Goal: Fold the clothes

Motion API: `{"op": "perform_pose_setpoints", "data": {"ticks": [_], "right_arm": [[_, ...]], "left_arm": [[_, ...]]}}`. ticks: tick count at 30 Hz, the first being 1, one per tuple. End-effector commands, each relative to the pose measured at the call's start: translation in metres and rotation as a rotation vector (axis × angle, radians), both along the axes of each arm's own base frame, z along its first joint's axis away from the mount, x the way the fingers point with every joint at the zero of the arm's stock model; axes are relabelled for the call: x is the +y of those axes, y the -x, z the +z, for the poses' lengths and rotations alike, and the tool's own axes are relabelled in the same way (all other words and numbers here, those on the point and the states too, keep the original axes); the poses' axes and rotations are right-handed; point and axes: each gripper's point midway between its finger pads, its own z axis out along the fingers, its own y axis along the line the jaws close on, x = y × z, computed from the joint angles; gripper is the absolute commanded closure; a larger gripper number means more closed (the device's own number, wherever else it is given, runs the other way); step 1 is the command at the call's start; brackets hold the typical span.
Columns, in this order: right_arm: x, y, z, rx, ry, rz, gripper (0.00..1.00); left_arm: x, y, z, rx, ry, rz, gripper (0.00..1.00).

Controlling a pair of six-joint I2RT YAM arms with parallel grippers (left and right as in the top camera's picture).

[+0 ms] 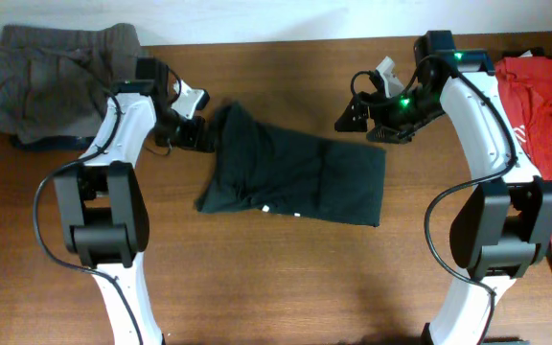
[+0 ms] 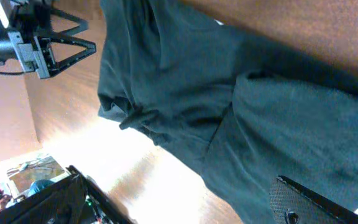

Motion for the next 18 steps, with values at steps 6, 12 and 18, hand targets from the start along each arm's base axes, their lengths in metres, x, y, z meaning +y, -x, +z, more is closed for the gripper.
{"op": "perform_pose_setpoints", "data": {"ticks": [6,12,18], "right_arm": [[-0.005,0.005,0.005,-0.019,0.03,0.023,0.01],[-0.005,0.004,0.005,-0.02,0.03,0.024,0.02],[-0.005,0.004,0.005,-0.023,0.03,0.023,0.01]], "left_arm": [[-0.02,0.017,-0.039,0.084,0.124,-0.078,0.01],[-0.029,0.039,-0.039,0.18,0.188,-0.068,0.01],[-0.033,0.053,-0.046,0.228,0.223,-0.056,0.01]]}}
